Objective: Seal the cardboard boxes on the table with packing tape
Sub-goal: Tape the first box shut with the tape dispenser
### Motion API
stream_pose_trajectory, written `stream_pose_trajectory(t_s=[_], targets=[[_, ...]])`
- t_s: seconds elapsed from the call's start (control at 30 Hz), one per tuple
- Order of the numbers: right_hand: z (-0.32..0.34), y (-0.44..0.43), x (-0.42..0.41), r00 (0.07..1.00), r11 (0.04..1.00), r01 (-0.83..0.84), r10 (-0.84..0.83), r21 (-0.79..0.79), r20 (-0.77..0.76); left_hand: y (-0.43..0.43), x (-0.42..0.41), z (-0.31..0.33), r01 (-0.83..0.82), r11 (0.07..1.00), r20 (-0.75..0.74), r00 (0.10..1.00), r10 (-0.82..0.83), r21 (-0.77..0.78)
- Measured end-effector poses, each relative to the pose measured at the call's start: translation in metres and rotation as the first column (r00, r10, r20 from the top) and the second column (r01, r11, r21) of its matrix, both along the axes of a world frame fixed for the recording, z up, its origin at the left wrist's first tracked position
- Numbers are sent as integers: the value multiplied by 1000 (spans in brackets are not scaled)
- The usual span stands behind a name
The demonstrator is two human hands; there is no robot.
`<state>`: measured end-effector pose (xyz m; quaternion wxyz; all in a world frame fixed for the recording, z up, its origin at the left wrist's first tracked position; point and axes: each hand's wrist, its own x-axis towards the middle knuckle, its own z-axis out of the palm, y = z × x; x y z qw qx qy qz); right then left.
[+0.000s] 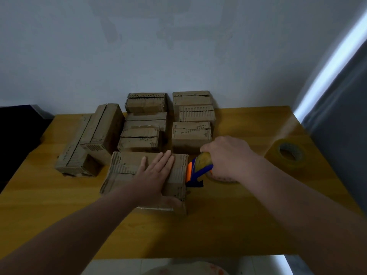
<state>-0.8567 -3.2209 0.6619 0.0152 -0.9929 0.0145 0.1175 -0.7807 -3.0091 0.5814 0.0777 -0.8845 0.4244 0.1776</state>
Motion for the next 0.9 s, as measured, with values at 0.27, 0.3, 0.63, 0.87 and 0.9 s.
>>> stream_pose_trajectory(t_s=[0.27, 0.3, 0.63, 0.87, 0.9], targets=[[3, 11, 1, 997, 996, 74, -75, -45, -25, 74, 5, -10, -438, 887, 82, 888, 452, -146], [2, 11, 1, 996, 996, 80, -81, -38, -22, 76, 4, -10, -447, 885, 88, 884, 459, -133], [-3, 0, -12, 992, 990, 118, -121, 77, 28, 76, 7, -9, -428, 904, 138, 895, 424, -2], [16, -10, -13, 982, 986, 139, -149, 89, 119, 76, 6, -9, -437, 899, 116, 892, 437, -24], [18, -10, -13, 980, 986, 141, -152, 92, 127, 76, 6, -9, -433, 901, 116, 894, 433, -29]])
